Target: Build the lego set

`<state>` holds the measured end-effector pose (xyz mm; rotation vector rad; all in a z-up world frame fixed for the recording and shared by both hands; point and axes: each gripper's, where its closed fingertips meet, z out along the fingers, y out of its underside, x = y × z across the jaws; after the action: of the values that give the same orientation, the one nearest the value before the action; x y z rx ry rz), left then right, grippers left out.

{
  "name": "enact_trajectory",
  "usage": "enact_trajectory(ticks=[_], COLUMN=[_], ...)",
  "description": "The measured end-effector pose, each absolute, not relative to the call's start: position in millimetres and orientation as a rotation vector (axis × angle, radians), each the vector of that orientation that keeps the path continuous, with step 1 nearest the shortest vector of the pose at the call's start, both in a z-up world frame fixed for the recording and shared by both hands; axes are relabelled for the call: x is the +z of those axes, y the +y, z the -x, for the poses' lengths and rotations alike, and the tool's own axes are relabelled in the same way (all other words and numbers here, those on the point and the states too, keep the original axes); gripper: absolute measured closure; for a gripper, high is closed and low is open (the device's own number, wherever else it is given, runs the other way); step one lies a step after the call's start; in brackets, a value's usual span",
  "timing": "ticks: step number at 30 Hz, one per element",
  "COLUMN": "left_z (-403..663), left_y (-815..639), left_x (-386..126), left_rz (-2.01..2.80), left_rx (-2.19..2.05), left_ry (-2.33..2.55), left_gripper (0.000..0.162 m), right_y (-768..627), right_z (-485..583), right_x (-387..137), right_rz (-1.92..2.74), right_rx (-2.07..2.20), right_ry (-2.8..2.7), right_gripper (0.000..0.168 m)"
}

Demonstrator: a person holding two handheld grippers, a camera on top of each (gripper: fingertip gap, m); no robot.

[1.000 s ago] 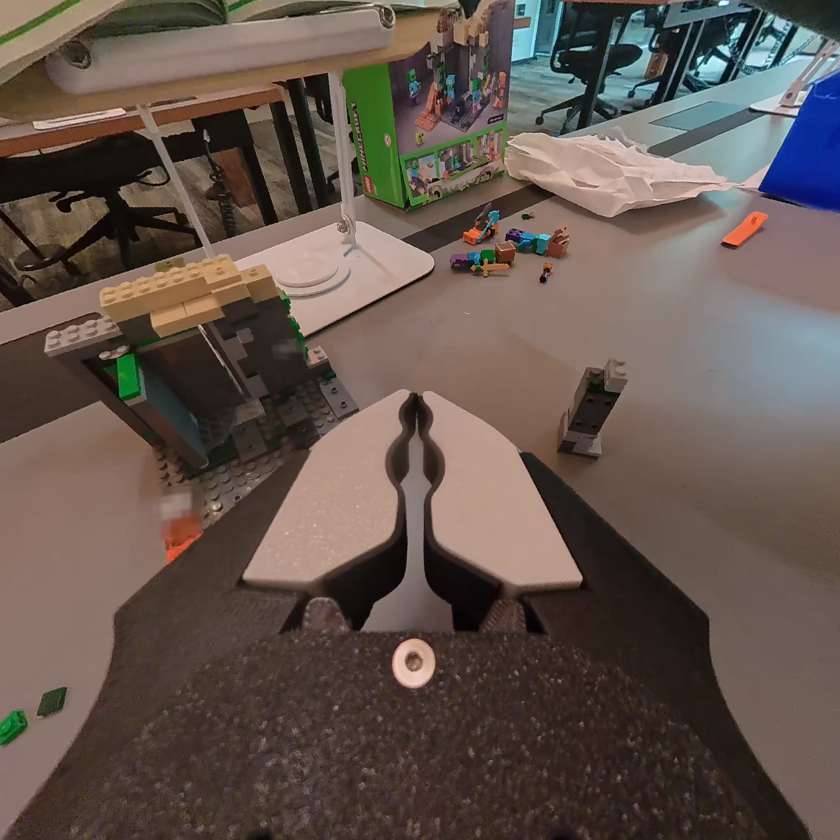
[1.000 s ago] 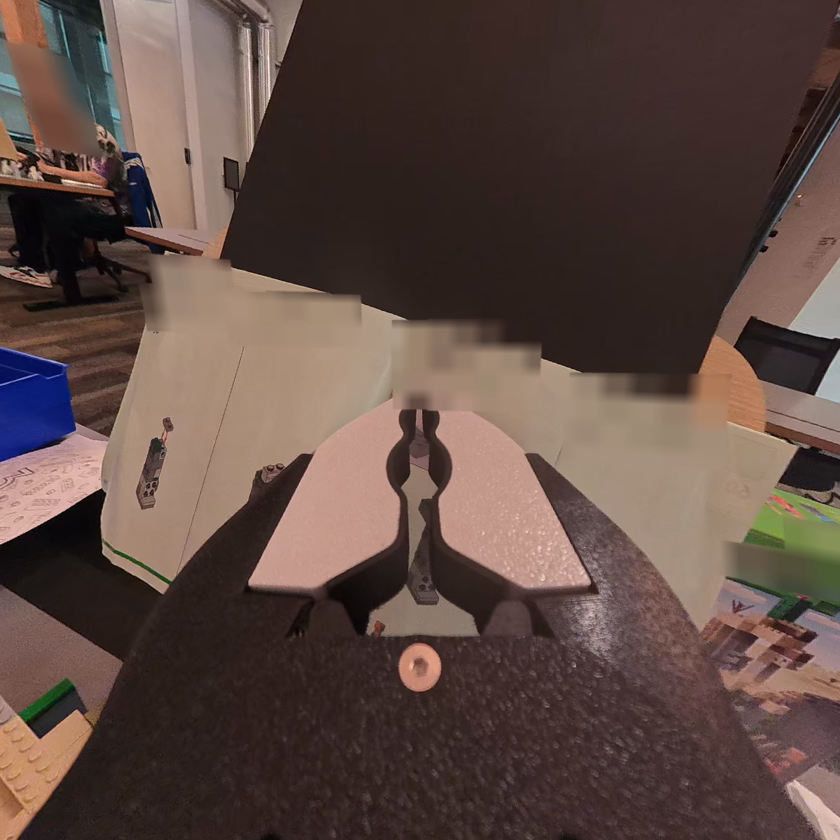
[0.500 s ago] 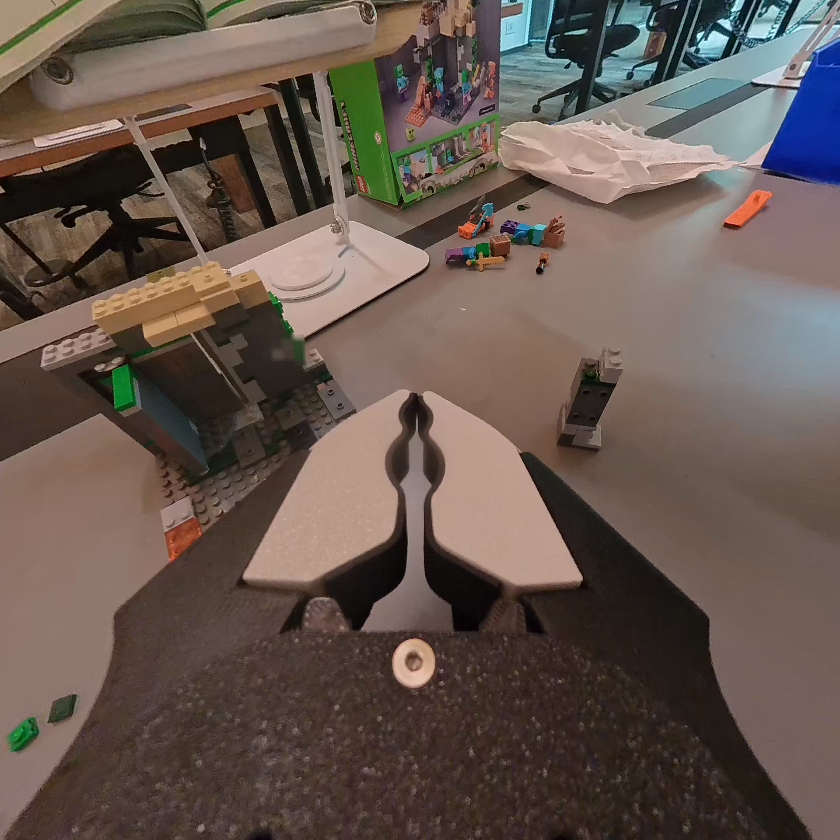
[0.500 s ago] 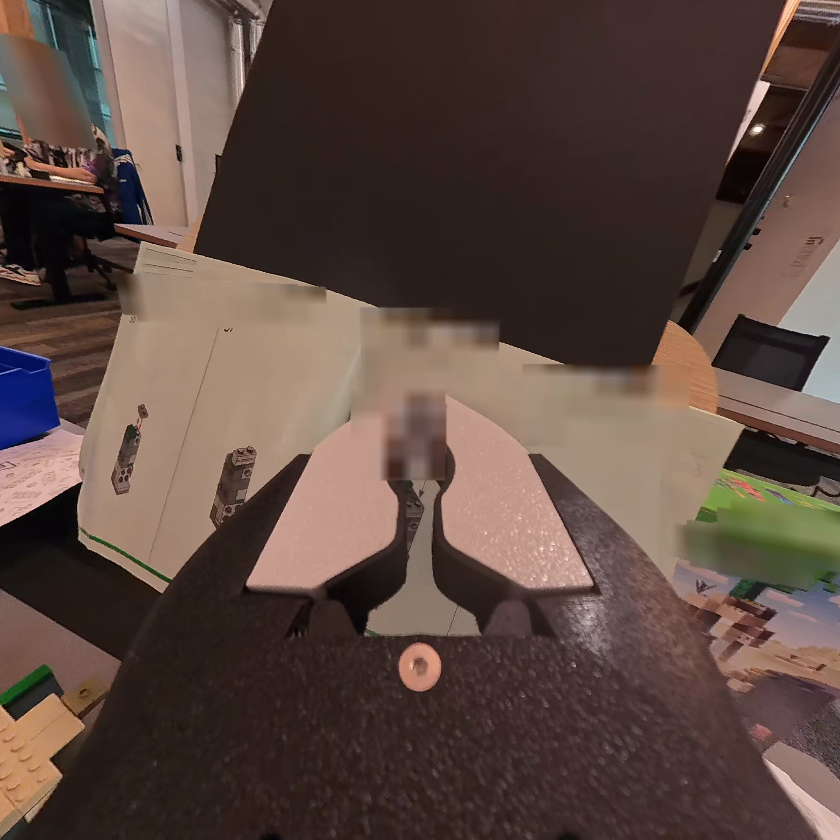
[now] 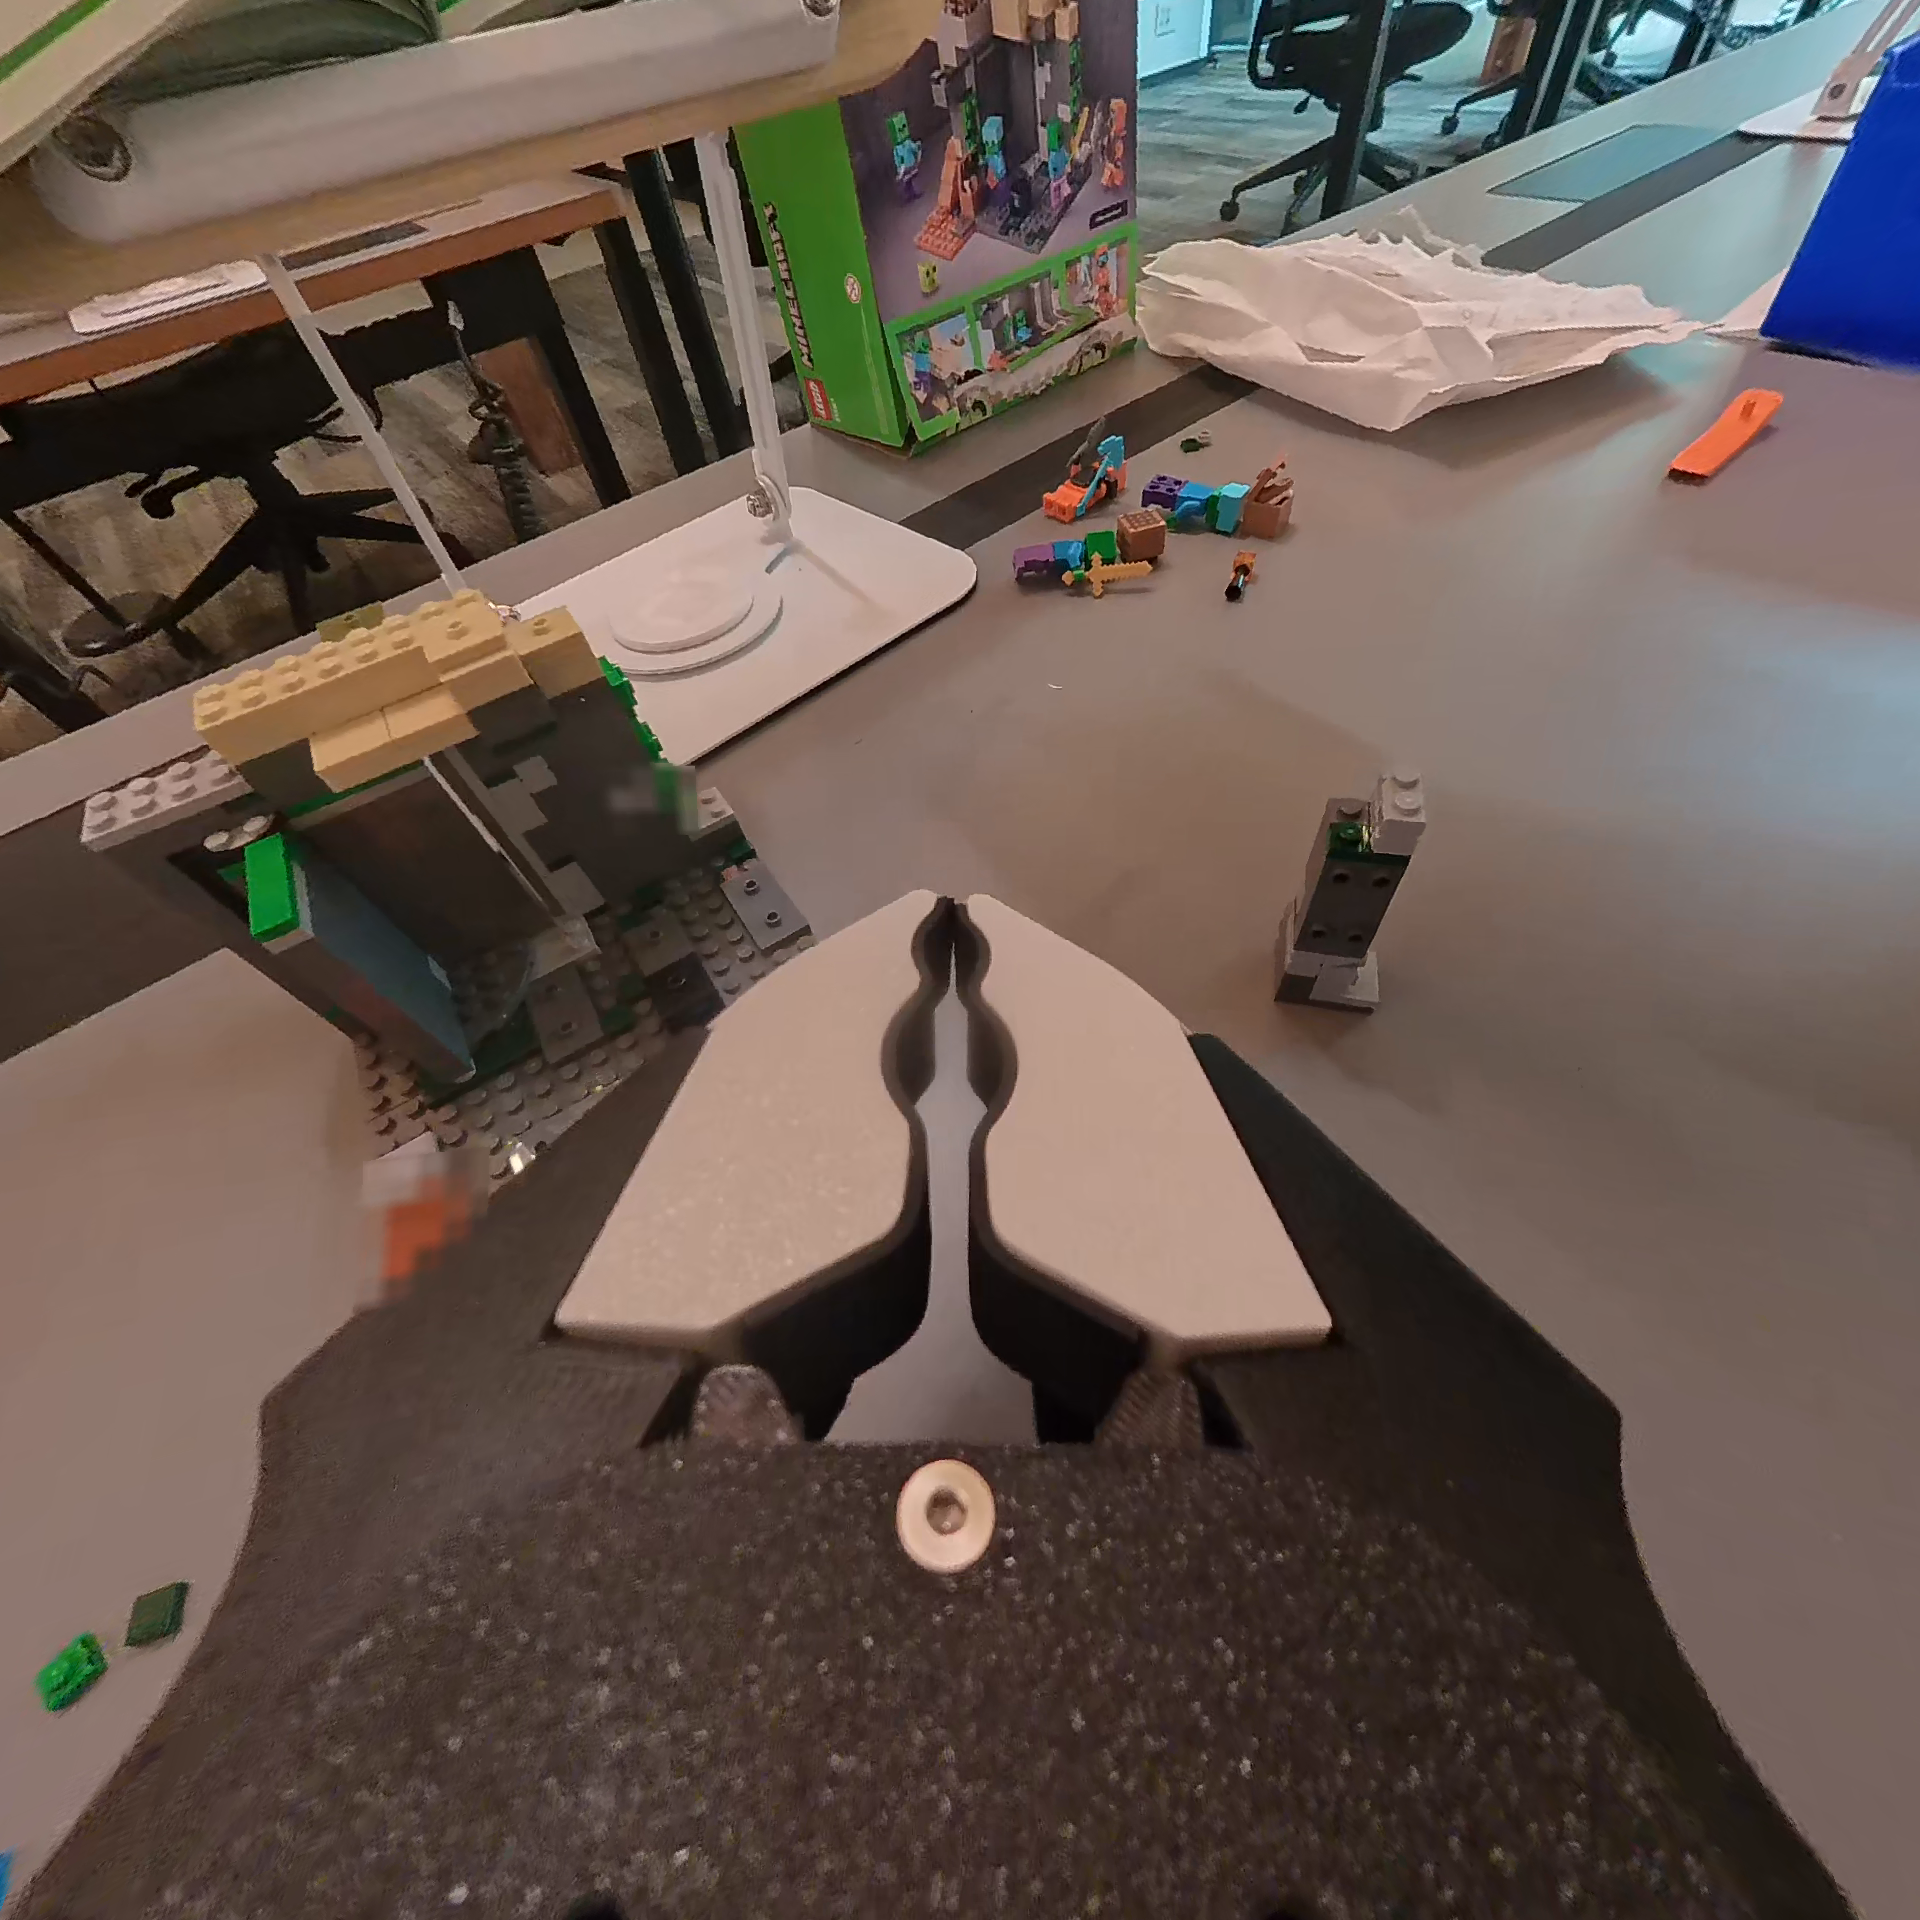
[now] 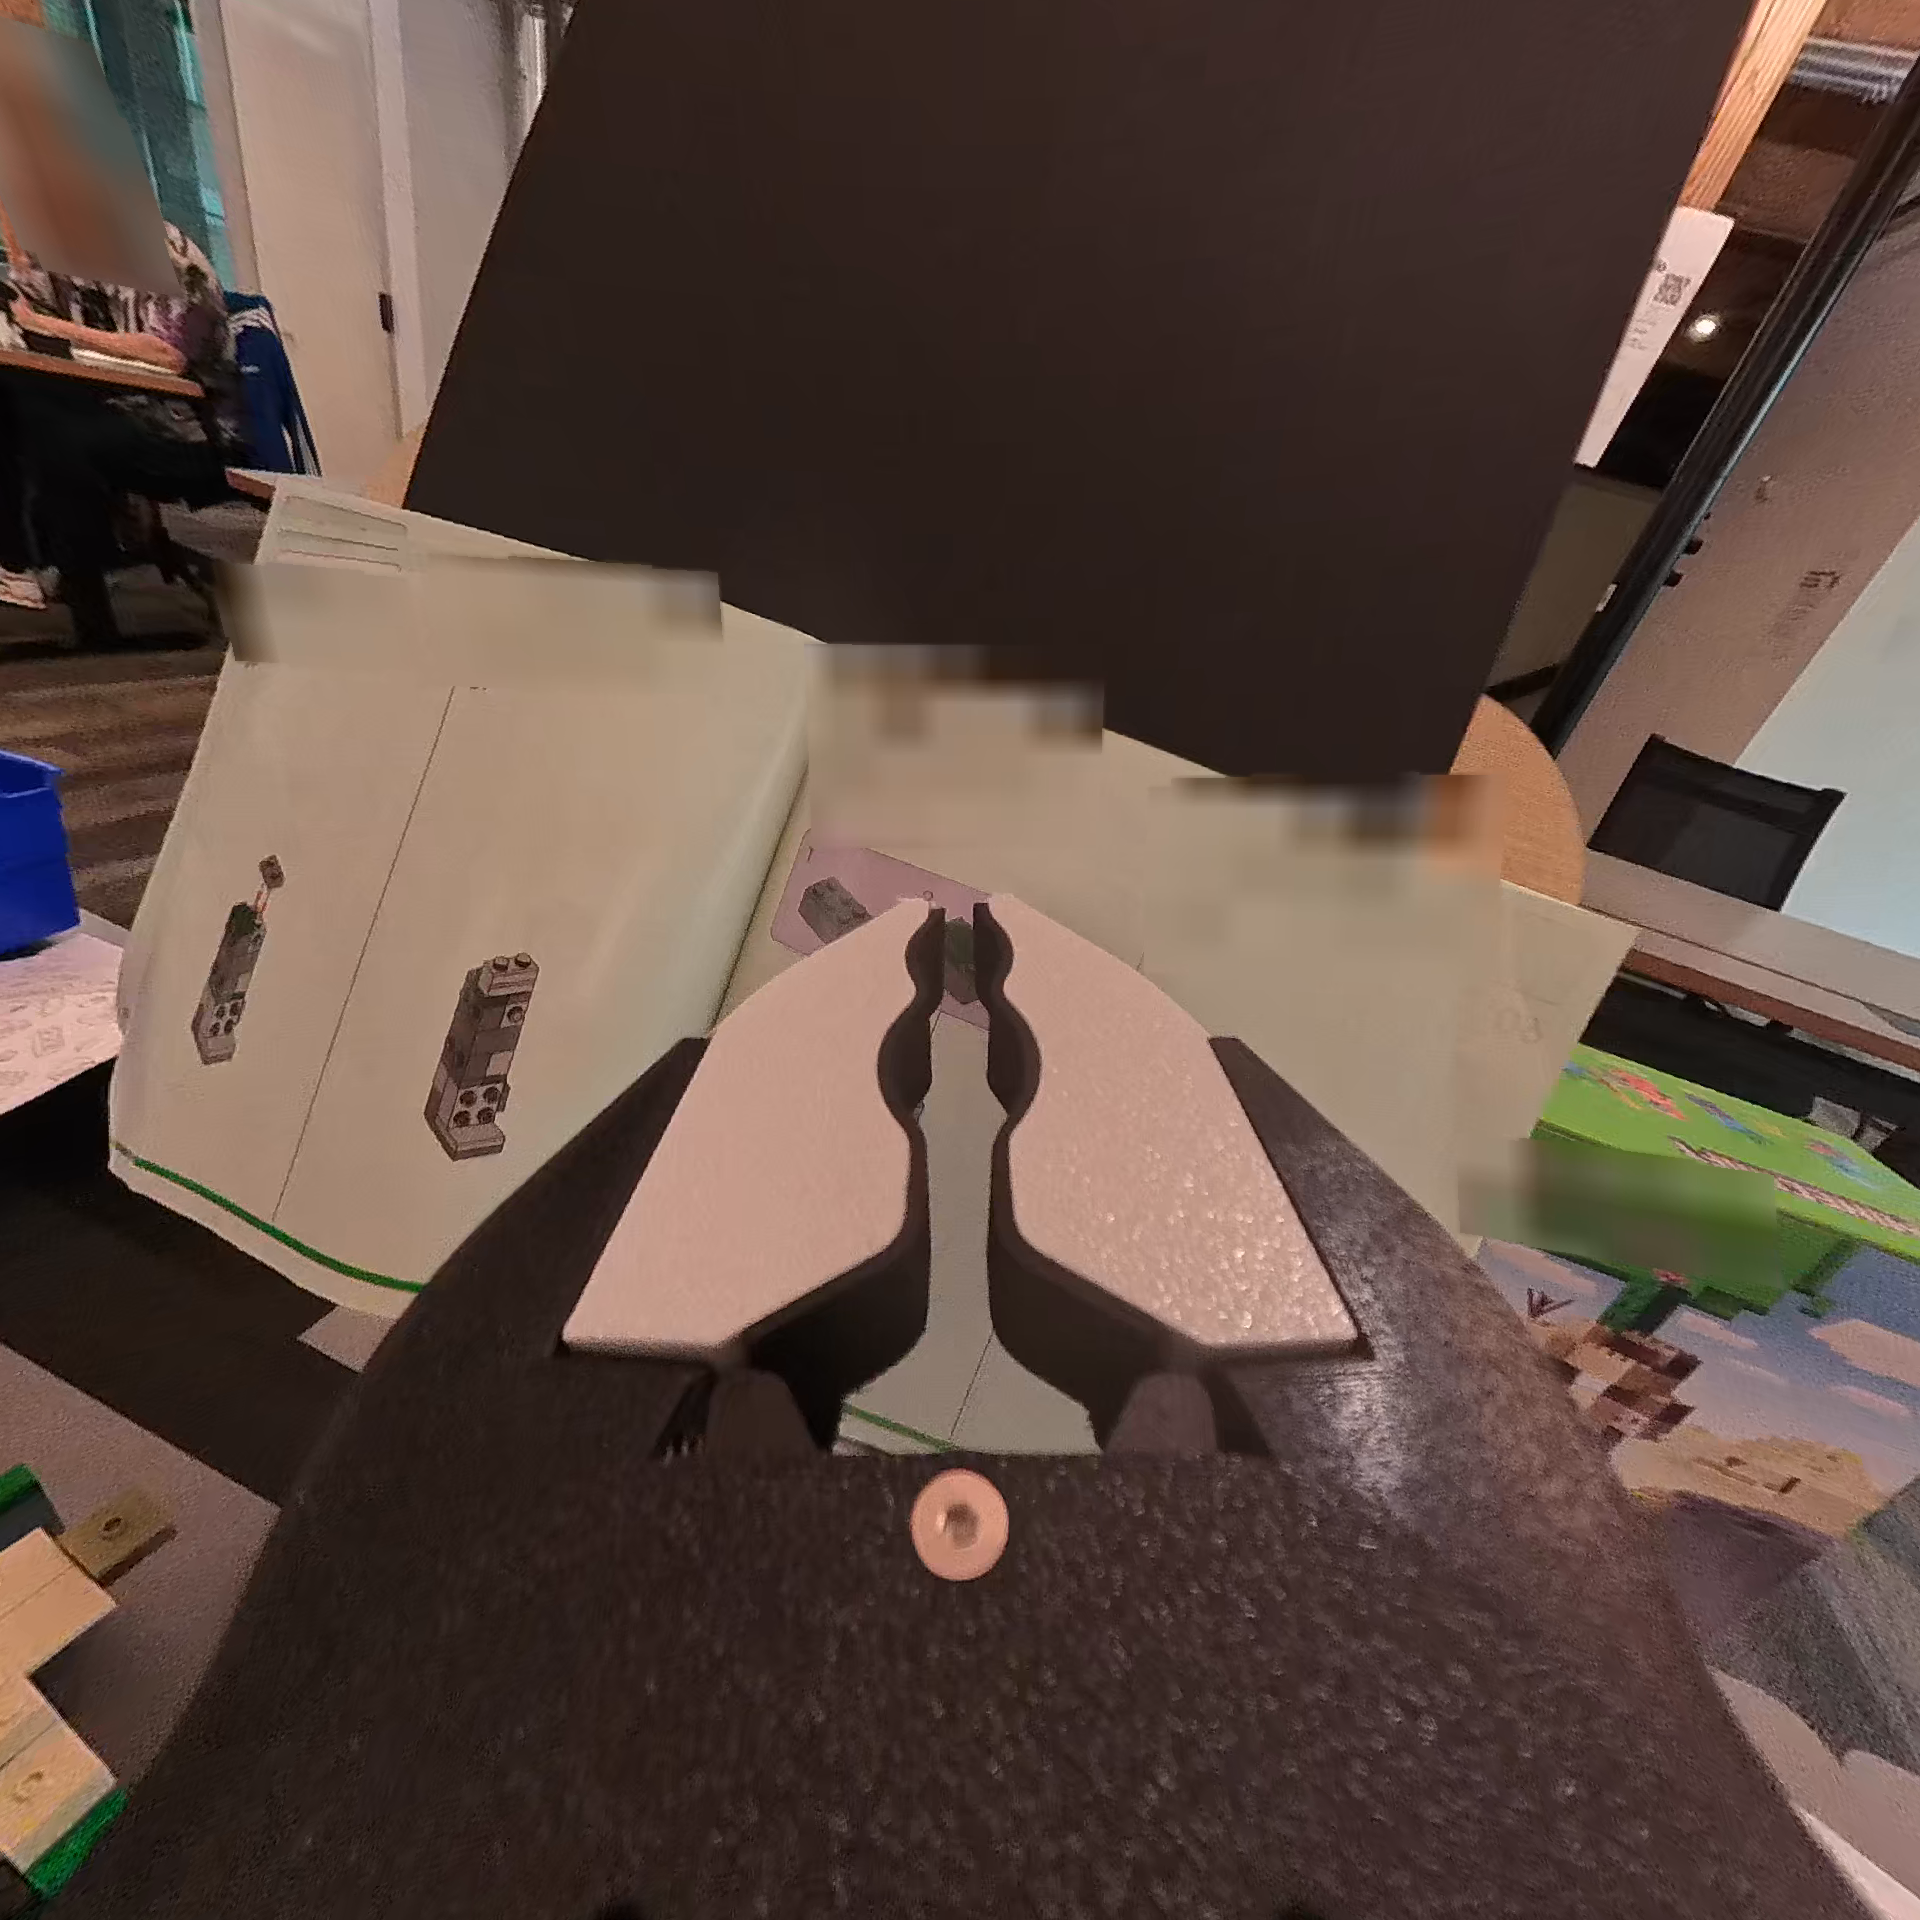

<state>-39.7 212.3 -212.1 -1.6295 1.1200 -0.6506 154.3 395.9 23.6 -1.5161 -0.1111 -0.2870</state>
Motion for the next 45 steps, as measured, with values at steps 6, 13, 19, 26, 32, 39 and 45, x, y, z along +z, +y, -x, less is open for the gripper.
enact_trajectory(ticks=[6, 13, 19, 26, 32, 39, 45], left_z=[39.0, 35.7, 36.5, 64.6, 113.8, 186.4, 215.7], left_y=[210.4, 205.4, 203.4, 222.2, 242.4, 285.6, 291.0], left_x=[-211.4, -219.2, -216.2, -181.5, -154.5, -213.3, -274.0], left_rz=[1.626, 1.631, 1.618, 1.645, 1.683, 1.797, 1.767], left_rx=[-0.639, -0.602, -0.572, -0.598, -0.486, -0.178, -0.106], left_ry=[1.131, 1.175, 1.201, 1.237, 1.513, 2.036, 2.369], left_gripper=[0.162, 0.162, 0.162, 0.162, 0.162, 0.146, 0.146], right_y=[363.5, 285.3, 226.1, 161.2, 142.9, 136.1, 132.3], right_z=[-135.0, -90.7, -66.5, -52.6, -58.4, -52.7, -42.2], right_x=[20.0, -24.6, -98.8, -157.1, -159.4, -159.3, -162.6], right_rz=[1.448, 1.471, 1.606, 1.735, 1.715, 1.674, 1.667], right_rx=[-0.305, -0.104, 0.001, 0.246, 0.382, 0.508, 0.465], right_ry=[-0.25, -0.353, -0.41, -0.345, -0.353, -0.379, -0.477], right_gripper=[0.163, 0.163, 0.166, 0.168, 0.168, 0.168, 0.168])
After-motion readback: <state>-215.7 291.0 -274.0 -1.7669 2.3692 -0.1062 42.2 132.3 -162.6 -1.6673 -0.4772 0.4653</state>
